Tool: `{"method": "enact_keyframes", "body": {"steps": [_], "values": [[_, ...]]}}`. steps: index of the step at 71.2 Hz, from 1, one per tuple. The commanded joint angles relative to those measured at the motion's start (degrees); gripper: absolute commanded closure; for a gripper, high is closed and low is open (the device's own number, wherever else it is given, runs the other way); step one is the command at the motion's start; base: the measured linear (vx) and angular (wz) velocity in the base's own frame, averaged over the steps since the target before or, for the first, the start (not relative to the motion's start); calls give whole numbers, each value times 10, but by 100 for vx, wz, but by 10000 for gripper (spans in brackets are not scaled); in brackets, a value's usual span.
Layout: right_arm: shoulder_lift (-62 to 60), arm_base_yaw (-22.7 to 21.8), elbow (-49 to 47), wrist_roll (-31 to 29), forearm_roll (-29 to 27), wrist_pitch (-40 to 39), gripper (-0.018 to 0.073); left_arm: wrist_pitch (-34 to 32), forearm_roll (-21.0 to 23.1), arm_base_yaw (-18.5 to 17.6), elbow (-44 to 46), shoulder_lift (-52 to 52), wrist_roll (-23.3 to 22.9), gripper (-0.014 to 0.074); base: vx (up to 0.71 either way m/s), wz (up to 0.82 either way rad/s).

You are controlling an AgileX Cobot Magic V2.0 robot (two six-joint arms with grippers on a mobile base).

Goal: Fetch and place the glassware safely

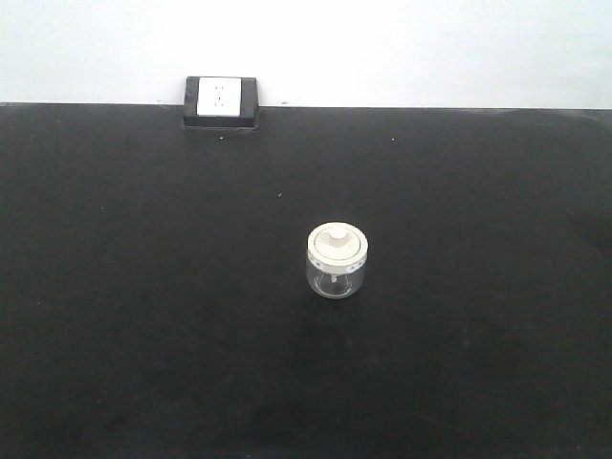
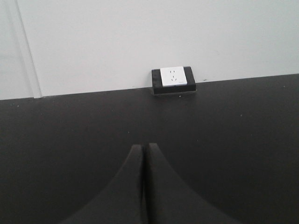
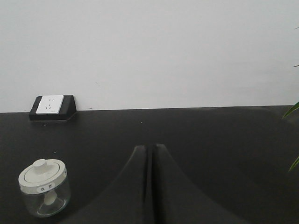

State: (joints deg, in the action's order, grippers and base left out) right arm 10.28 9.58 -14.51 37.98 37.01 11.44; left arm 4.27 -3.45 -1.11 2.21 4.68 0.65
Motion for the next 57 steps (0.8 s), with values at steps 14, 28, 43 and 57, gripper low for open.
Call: {"method": "enact_keyframes", "body": {"steps": [14,28,43,57], "values": [[5,-2,-16,0,11,-32,563,0,6,-4,-55,-61,-3,603,0,0],[5,-2,-16,0,11,-32,563,18,6,-4,-55,-61,-3,603,0,0],[5,-2,-16,0,11,-32,563,18,6,-4,-55,-61,-3,603,0,0],[5,-2,-16,0,11,-32,563,18,6,-4,-55,-61,-3,603,0,0]]}}
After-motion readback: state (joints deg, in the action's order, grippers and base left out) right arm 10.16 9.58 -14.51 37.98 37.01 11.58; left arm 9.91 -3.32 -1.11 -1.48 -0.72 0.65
